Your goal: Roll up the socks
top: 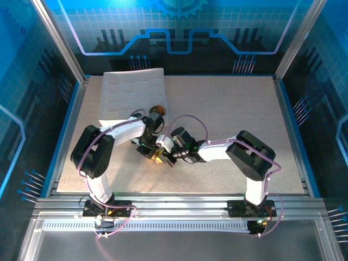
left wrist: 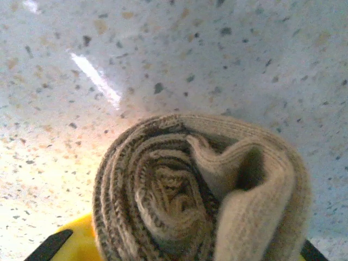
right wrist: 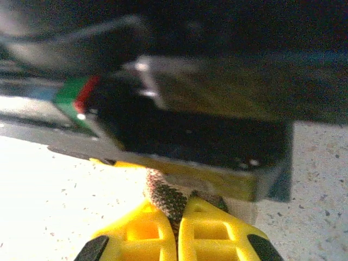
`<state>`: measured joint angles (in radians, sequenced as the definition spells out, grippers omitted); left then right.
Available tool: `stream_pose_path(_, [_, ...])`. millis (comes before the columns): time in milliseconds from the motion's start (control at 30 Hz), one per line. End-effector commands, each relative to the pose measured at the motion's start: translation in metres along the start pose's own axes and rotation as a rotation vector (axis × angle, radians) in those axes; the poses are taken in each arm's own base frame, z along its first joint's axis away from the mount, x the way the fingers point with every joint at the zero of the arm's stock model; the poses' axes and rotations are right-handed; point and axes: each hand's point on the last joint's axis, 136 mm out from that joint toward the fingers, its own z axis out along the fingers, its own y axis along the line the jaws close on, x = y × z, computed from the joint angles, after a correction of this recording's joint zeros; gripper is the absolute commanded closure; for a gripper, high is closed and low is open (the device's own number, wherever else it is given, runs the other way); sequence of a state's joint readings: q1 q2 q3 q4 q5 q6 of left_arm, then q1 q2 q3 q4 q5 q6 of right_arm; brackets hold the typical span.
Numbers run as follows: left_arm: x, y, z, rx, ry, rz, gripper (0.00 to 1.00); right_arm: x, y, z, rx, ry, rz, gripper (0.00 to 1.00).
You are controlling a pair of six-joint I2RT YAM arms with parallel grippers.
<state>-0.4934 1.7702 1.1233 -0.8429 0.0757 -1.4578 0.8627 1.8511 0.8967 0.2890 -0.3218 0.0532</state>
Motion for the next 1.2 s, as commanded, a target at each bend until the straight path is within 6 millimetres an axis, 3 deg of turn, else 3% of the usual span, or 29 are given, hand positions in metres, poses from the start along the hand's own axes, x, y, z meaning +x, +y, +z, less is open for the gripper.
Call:
stream_pose_path(0, [0.025,0.008,-0.035,0.072,0.082,0.006,0.93,0.051,-0.015,-0.017,0.131,0.173,0.093,0.79])
stream_pose_path(67, [0.025,0.008,-0.053,0.129,0.104,-0.007,0.97,0.015,-0.018,-0.043,0.211,0.051,0.073,0.57])
stream_pose_path(167, [0.023,0.009,-0.076,0.21,0.143,-0.04,1.0,-0.025,-0.021,-0.081,0.301,-0.125,0.075,0.42])
stream_pose_path(300, [0.019,0.009,-0.094,0.283,0.222,-0.089,1.0,-0.042,-0.02,-0.106,0.259,-0.269,0.248,0.31])
stream_pose_path(467, [0.012,0.001,-0.111,0.361,0.271,-0.124,1.0,-0.052,0.007,-0.103,0.096,-0.301,0.309,0.21])
stream_pose_path(600, [0.01,-0.006,-0.117,0.384,0.285,-0.133,1.0,-0.063,0.022,-0.093,0.031,-0.297,0.261,0.21])
stream_pose_path(867, [0.011,-0.016,-0.119,0.407,0.311,-0.14,1.0,-0.098,0.023,-0.071,-0.058,-0.323,0.286,0.2])
stream_pose_path(967, [0.011,-0.017,-0.119,0.41,0.314,-0.14,1.0,-0.099,0.025,-0.064,-0.086,-0.324,0.32,0.21])
stream_pose_path(1167, [0.012,-0.02,-0.121,0.425,0.32,-0.14,1.0,-0.116,0.023,-0.057,-0.123,-0.345,0.339,0.34])
